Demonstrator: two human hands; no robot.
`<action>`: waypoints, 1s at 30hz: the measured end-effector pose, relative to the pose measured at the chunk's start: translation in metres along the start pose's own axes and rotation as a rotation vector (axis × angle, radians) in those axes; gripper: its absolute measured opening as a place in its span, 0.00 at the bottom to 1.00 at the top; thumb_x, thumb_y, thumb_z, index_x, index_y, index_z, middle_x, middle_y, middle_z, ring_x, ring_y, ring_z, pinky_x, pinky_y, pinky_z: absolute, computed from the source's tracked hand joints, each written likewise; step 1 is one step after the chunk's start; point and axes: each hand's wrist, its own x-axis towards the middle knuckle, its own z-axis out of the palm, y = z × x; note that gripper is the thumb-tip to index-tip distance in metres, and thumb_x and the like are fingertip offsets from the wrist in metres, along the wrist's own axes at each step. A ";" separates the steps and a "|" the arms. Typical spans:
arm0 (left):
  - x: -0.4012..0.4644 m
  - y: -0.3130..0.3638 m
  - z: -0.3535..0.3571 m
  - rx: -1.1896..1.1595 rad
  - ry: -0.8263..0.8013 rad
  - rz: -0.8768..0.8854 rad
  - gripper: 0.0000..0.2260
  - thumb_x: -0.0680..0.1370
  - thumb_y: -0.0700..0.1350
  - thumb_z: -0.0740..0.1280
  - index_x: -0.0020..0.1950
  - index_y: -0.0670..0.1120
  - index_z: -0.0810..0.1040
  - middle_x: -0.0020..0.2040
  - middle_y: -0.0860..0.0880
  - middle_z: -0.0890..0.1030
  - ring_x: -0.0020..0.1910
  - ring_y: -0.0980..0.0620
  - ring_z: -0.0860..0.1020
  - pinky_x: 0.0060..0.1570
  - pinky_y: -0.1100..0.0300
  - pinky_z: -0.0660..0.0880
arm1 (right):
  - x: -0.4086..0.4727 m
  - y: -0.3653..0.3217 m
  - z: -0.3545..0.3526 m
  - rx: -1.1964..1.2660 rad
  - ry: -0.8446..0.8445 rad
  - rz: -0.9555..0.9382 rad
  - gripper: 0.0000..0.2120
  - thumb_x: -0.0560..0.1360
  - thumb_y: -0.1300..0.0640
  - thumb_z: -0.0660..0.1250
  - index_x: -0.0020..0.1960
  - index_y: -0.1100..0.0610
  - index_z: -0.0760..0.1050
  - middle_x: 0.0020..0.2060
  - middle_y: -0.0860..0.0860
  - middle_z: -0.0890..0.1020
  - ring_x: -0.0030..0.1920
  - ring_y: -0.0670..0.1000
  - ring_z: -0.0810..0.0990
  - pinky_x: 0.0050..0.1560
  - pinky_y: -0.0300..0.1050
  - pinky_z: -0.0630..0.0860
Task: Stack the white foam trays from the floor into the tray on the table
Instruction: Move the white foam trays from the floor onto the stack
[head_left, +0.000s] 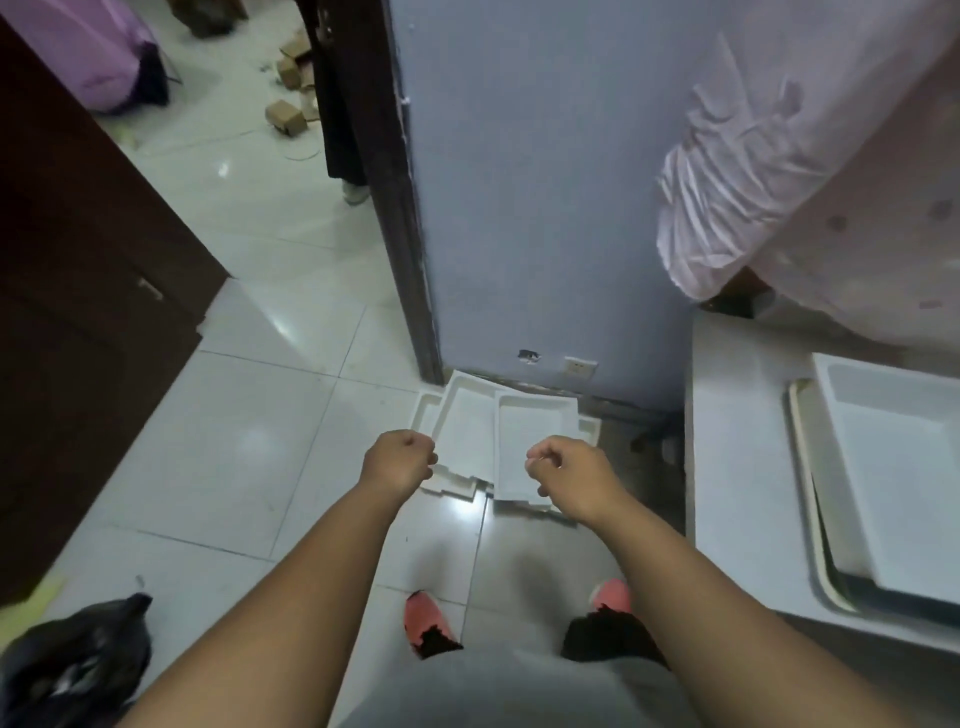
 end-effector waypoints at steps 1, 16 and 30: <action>0.005 0.000 -0.002 -0.003 -0.009 -0.005 0.09 0.79 0.43 0.62 0.43 0.46 0.81 0.48 0.45 0.86 0.44 0.45 0.84 0.45 0.56 0.75 | 0.003 -0.001 0.003 0.004 0.002 0.014 0.06 0.77 0.52 0.66 0.49 0.49 0.81 0.45 0.46 0.83 0.46 0.49 0.84 0.47 0.47 0.82; 0.152 -0.034 0.077 0.033 -0.065 -0.142 0.09 0.79 0.47 0.65 0.47 0.45 0.83 0.47 0.47 0.86 0.47 0.47 0.85 0.55 0.50 0.78 | 0.203 0.159 0.035 0.641 0.286 0.732 0.02 0.76 0.58 0.67 0.46 0.56 0.75 0.38 0.54 0.80 0.38 0.55 0.80 0.35 0.46 0.74; 0.428 -0.181 0.249 0.573 -0.115 -0.007 0.12 0.78 0.43 0.60 0.43 0.40 0.81 0.45 0.42 0.84 0.44 0.44 0.80 0.45 0.56 0.75 | 0.445 0.407 0.110 0.108 0.265 0.615 0.15 0.76 0.52 0.67 0.57 0.61 0.79 0.52 0.58 0.81 0.52 0.61 0.81 0.58 0.59 0.79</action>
